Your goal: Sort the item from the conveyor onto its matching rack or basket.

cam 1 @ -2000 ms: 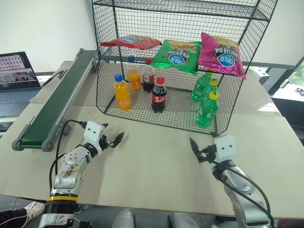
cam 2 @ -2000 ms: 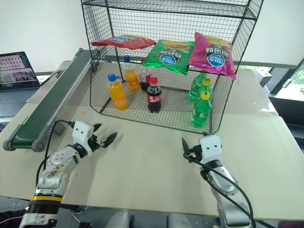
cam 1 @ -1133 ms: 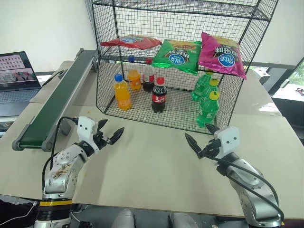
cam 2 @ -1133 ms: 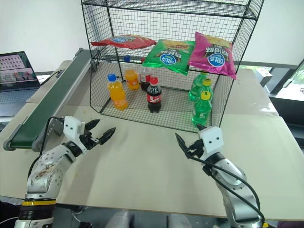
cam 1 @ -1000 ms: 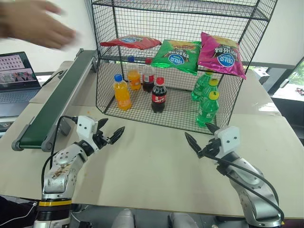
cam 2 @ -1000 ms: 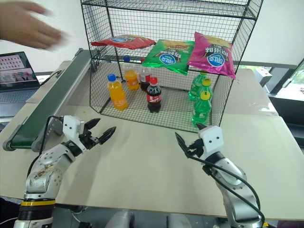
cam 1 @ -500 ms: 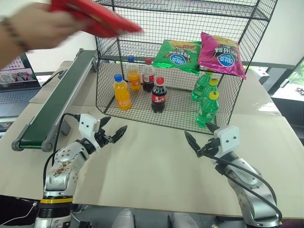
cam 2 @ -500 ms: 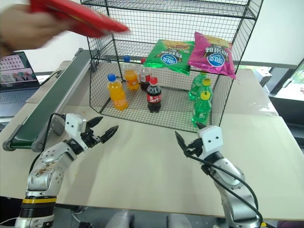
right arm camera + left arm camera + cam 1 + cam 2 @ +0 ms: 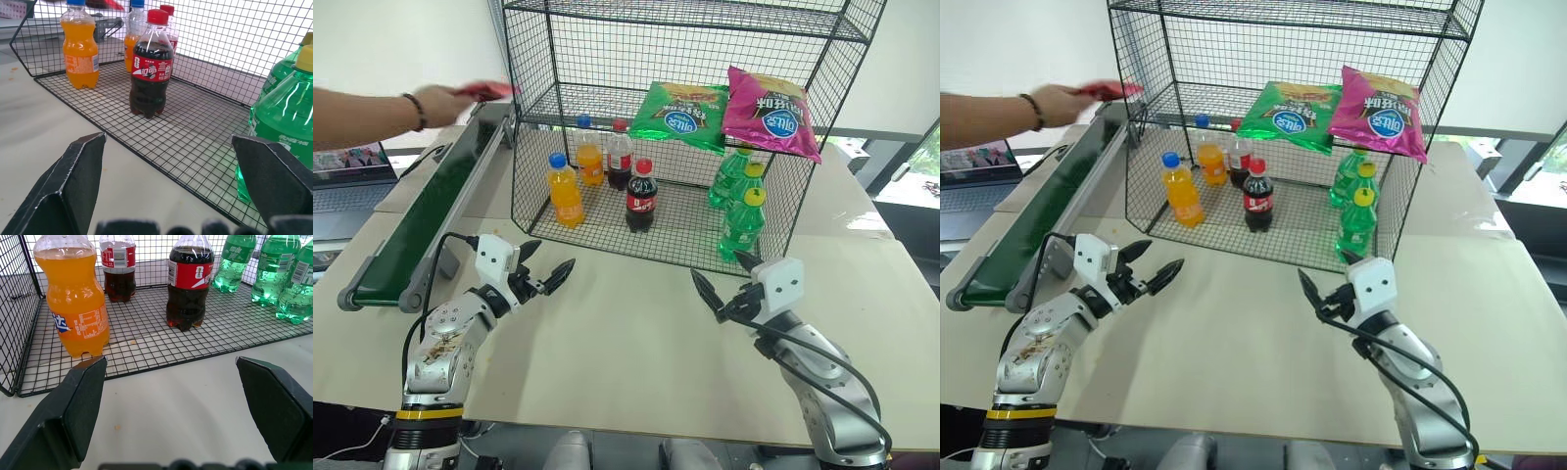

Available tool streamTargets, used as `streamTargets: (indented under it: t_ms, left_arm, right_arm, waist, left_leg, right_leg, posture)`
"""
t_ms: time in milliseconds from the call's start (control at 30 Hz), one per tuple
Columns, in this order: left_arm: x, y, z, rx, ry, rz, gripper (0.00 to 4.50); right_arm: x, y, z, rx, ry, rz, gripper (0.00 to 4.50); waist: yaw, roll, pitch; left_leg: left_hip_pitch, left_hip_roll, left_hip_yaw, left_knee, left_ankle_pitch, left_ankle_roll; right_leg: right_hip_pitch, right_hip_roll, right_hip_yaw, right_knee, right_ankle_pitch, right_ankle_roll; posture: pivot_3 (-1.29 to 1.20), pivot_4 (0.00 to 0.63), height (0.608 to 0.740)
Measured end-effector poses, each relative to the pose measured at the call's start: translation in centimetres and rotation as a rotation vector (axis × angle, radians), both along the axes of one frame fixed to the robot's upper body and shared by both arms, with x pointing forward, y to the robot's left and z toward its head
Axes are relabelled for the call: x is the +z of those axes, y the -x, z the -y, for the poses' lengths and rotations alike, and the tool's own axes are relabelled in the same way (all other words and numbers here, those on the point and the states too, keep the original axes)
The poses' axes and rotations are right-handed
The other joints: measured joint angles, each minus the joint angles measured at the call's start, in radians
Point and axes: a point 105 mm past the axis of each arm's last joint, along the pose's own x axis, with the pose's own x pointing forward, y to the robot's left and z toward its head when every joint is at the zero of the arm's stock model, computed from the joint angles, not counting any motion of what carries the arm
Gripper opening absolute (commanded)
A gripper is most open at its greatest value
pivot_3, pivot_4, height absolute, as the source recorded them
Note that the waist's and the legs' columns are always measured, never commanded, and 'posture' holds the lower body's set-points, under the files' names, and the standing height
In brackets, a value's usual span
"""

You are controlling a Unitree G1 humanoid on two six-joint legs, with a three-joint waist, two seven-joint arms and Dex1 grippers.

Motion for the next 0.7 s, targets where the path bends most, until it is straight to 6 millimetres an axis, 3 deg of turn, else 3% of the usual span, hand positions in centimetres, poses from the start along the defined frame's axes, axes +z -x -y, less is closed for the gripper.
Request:
streamTargets:
  t_ms: [267, 400, 533, 700]
  left_arm:
    - [0.0, 0.2, -0.7, 0.015, -0.006, -0.003, 4.48]
    - [-0.2, 1.2, -1.6, 0.022, 0.032, -0.041, 4.48]
    - [1.1, 2.7, -2.2, 0.019, 0.093, -0.053, 4.48]
    - [3.3, 5.1, -5.0, 0.102, 0.277, -0.078, 4.48]
  right_arm:
    - [0.0, 0.0, -0.1, 0.004, 0.001, -0.003, 4.5]
    - [0.5, -0.3, -0.6, 0.044, 0.016, 0.006, 4.5]
    - [1.7, -1.1, -1.6, 0.134, 0.03, 0.036, 4.5]
    - [2.9, -1.5, -3.1, 0.297, 0.022, 0.044, 4.5]
  waist:
    - [-0.001, 0.0, 0.0]
    - [-0.009, 0.0, 0.001]
    - [-0.021, 0.001, 0.003]
    - [-0.024, 0.001, 0.004]
  left_leg:
    - [0.0, 0.0, 0.0, 0.0, 0.0, 0.0]
    - [0.0, 0.0, 0.0, 0.0, 0.0, 0.0]
    - [0.0, 0.001, 0.0, 0.0, 0.0, 0.0]
    - [0.0, 0.001, -0.001, -0.001, 0.0, 0.0]
  right_leg:
    - [0.0, 0.0, 0.0, 0.0, 0.0, 0.0]
    - [0.0, 0.0, 0.0, 0.0, 0.0, 0.0]
    - [0.0, 0.0, 0.0, 0.0, 0.0, 0.0]
    - [0.0, 0.0, -0.001, 0.0, 0.0, 0.0]
  posture:
    - [0.0, 0.15, 0.74]
    - [0.0, 0.15, 0.74]
    - [0.0, 0.15, 0.74]
    - [0.0, 0.15, 0.74]
